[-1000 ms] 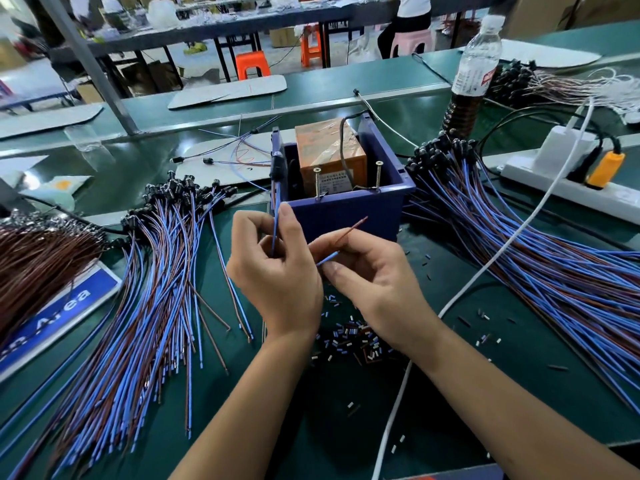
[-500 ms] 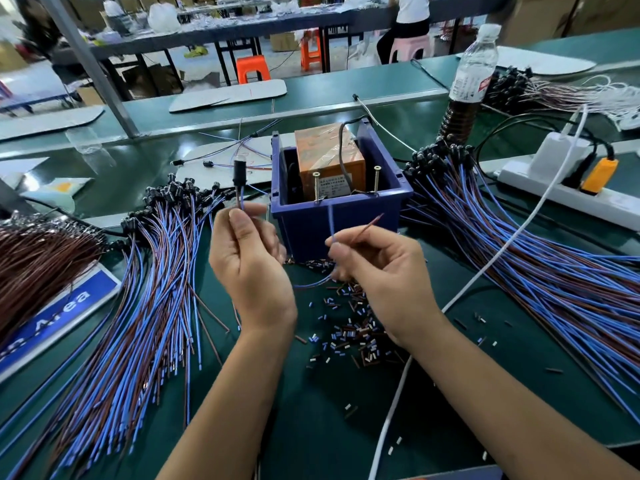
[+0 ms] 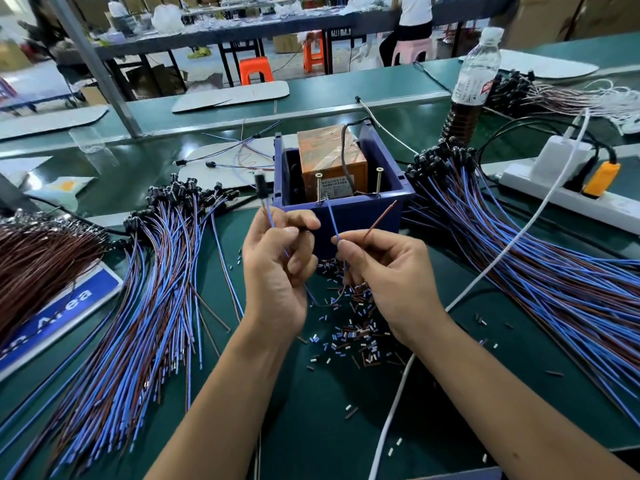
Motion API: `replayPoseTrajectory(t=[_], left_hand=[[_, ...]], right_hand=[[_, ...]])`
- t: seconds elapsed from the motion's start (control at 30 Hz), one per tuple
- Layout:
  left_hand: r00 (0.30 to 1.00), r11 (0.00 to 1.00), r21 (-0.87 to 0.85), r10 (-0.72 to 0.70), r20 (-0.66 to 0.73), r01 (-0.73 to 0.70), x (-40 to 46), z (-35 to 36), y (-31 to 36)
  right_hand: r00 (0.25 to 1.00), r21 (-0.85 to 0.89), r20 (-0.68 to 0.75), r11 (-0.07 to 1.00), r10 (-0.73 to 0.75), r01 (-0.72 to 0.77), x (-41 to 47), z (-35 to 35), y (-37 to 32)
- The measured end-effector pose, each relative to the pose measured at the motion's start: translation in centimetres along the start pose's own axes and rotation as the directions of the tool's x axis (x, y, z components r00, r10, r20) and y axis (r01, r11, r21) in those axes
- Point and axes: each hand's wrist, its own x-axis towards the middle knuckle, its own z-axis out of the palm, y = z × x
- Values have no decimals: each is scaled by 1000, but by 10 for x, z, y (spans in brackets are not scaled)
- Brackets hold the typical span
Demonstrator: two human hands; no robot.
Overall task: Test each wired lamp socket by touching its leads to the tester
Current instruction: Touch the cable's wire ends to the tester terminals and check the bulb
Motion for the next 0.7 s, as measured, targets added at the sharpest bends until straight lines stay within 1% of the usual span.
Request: replayPoseTrajectory(t=[0.1, 0.23, 0.3, 0.4, 0.5, 0.57, 0.63, 0.7], left_hand=[[994, 974, 198, 105, 24, -108, -3, 2, -8], [979, 933, 304, 204, -11, -192, -2, 3, -17], [979, 930, 313, 206, -6, -193, -2, 2, -18], [986, 940, 298, 166, 18, -164, -3, 3, -17], [985, 952, 267, 165, -50, -146, -4, 5, -16], [974, 951, 263, 196, -112, -161, -1, 5, -16], [961, 946, 263, 232, -151, -187, 2, 2, -16], [954, 939, 280, 250, -165, -198, 4, -1, -18]], right_hand=[[1000, 12, 4, 1000, 11, -11, -1, 0, -2], [1000, -7, 14, 1000, -28, 28, -2, -1, -6], [999, -14, 29, 999, -36, 37, -1, 0, -4], [998, -22, 55, 999, -44, 45, 0, -3, 1], [996, -47, 50, 996, -72, 74, 0, -4, 3], [996, -65, 39, 994, -85, 88, 2, -4, 4], [995, -56, 6, 994, -95, 95, 3, -3, 4], [990, -100, -52, 987, -134, 129, 4, -4, 2]])
